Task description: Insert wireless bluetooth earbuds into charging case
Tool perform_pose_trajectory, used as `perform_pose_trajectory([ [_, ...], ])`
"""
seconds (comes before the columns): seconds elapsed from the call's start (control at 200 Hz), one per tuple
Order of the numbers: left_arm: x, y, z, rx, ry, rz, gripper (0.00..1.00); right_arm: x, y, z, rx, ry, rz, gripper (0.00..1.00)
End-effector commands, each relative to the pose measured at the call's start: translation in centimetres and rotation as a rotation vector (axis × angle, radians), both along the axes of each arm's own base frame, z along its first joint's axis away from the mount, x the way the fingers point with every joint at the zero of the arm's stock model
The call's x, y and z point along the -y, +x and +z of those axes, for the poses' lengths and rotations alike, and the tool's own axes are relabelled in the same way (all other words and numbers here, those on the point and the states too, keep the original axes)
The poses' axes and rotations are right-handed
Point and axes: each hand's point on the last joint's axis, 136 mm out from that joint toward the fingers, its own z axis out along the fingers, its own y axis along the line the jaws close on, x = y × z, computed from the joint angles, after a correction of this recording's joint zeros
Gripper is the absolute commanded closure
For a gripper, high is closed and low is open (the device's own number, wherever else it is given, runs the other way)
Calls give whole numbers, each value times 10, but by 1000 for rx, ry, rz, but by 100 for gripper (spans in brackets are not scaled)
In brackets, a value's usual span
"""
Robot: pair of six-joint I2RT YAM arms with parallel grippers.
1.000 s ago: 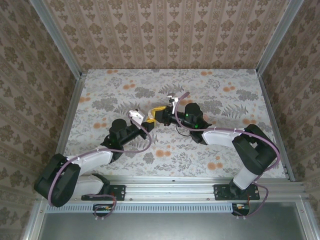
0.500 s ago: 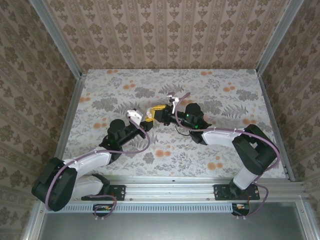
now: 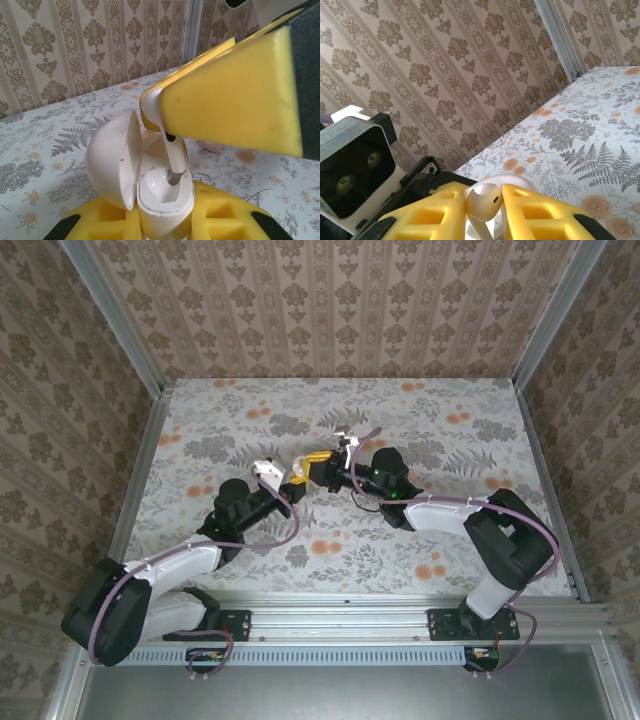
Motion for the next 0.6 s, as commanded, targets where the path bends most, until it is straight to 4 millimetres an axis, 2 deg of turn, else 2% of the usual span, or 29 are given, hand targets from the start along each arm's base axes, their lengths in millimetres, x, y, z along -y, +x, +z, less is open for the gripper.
perform_pose_trajectory([
  [0.0, 0, 4, 43, 106, -67, 8, 95, -8, -14, -10, 2, -18, 78, 76],
  [0.595, -4, 2, 45, 122, -39, 14, 95, -13, -17, -14, 7, -59, 94, 76],
])
